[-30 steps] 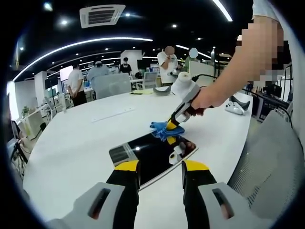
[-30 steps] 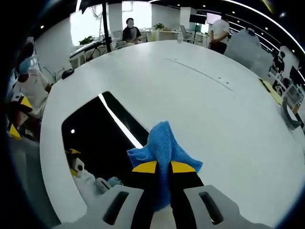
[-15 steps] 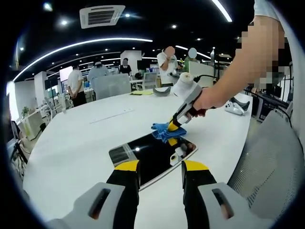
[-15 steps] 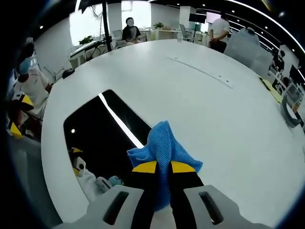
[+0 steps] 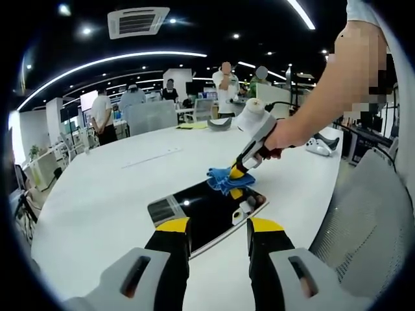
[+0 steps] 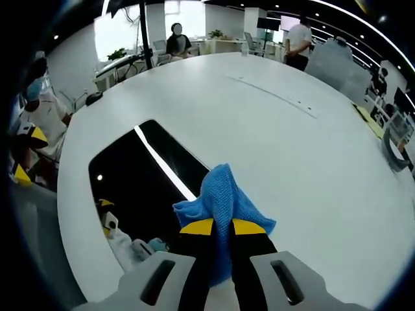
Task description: Wipe the mirror surface with the cleaning cloth until all visible marks leave the cleaned area.
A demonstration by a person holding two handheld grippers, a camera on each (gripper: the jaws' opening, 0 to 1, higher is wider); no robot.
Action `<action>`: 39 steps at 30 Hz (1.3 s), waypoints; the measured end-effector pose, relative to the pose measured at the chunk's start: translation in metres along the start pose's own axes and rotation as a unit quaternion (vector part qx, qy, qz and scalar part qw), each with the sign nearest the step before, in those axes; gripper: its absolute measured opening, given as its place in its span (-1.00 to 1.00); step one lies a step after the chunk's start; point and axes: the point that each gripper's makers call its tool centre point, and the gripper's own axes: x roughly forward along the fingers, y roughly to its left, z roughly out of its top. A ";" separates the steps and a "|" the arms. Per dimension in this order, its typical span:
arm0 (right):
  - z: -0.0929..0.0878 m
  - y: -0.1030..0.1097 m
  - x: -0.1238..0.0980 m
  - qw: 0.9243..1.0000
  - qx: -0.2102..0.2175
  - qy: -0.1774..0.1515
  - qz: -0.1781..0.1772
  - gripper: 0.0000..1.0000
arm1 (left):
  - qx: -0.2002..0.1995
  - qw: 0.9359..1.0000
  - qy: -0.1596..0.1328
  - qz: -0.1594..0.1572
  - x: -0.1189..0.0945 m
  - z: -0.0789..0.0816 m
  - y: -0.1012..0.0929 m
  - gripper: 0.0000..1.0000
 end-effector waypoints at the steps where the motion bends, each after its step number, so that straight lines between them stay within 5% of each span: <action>1: 0.000 0.000 0.000 1.000 0.002 0.000 0.000 -0.92 | 0.001 1.000 0.000 0.000 0.000 0.000 0.000 -0.34; 39: 0.003 0.008 0.002 1.000 -0.005 -0.005 0.011 -0.92 | 0.001 1.000 0.002 -0.004 0.001 -0.001 -0.002 -0.35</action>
